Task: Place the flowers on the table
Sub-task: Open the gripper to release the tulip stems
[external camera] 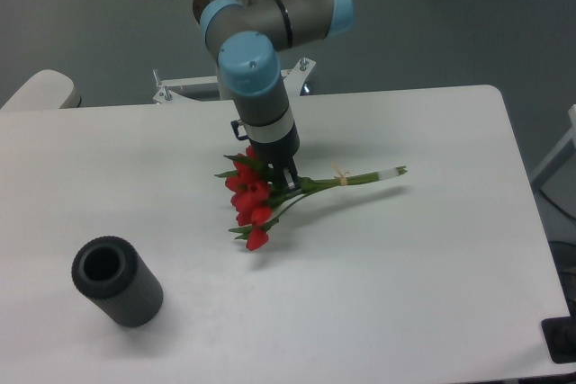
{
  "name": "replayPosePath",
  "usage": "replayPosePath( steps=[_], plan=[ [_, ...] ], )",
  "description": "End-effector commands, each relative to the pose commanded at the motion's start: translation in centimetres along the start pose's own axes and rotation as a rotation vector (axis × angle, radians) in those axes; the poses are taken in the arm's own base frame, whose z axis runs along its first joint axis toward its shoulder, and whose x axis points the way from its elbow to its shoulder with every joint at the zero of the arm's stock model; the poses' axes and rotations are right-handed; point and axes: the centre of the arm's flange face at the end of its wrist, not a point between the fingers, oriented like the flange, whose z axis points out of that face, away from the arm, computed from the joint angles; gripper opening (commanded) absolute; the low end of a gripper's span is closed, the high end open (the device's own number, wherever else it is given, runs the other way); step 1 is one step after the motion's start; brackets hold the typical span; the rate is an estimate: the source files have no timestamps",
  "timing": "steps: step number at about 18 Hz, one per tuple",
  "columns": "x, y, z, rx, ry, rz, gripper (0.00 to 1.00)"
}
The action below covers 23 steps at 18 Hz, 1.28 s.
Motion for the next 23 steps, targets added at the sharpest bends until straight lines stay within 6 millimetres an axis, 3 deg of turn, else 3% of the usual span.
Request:
replayPosePath(
  steps=[5, 7, 8, 9, 10, 15, 23],
  plan=[
    [0.1, -0.9, 0.7, 0.007, 0.011, 0.003, 0.34],
    [-0.3, -1.3, 0.4, 0.008, -0.001, 0.008, 0.56],
    [-0.3, -1.4, 0.4, 0.008, -0.003, 0.007, 0.72],
    [-0.5, -1.4, 0.3, 0.006, -0.007, 0.007, 0.96],
    [-0.6, -1.3, 0.1, 0.006, -0.012, 0.006, 0.99],
    [-1.9, -1.0, -1.4, 0.005, -0.050, 0.000, 1.00],
    [-6.6, -0.9, -8.6, 0.026, -0.204, -0.160, 1.00]
  ],
)
